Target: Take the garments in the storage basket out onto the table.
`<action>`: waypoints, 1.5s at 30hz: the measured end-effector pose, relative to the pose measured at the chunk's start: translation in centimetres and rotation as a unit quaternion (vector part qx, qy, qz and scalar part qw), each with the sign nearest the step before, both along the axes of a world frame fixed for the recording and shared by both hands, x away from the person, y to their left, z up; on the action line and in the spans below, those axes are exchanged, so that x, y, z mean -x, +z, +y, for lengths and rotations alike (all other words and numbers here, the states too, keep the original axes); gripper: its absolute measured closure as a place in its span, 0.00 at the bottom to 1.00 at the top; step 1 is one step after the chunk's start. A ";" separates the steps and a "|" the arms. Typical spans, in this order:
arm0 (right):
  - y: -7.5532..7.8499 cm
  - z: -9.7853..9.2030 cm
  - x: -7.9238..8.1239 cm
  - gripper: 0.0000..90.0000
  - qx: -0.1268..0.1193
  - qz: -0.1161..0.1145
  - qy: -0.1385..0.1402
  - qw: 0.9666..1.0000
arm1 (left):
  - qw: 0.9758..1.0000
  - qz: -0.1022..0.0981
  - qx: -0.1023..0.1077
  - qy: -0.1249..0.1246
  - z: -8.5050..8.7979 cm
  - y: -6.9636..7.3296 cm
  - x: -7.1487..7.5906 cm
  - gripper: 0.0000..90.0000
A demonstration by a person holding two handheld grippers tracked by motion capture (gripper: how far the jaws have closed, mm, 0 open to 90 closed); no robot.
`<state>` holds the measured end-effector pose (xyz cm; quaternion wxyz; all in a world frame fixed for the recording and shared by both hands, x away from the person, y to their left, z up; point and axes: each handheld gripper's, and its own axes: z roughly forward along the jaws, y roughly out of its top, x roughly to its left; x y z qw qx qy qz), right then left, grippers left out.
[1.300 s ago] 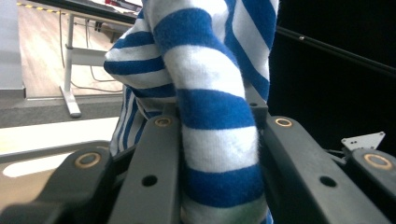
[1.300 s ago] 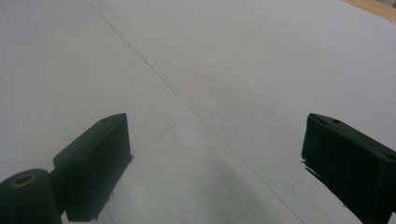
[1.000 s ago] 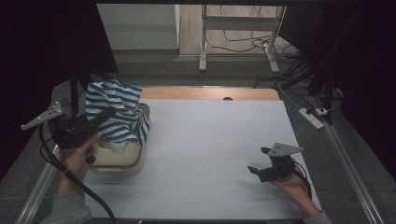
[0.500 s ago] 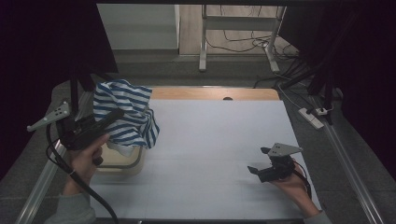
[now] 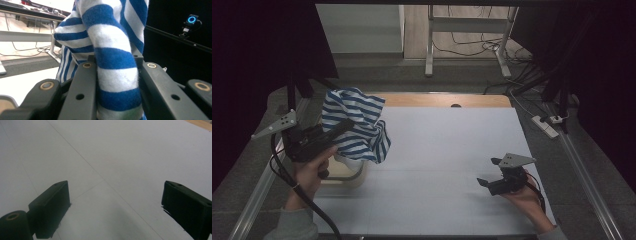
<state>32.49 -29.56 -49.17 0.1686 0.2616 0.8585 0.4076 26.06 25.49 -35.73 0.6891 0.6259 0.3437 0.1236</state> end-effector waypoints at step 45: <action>0.0 0.1 0.0 0.09 0.001 0.000 0.001 1.000 | 0.996 0.021 -0.047 -0.075 -8.9 -0.7 -4.0 0.83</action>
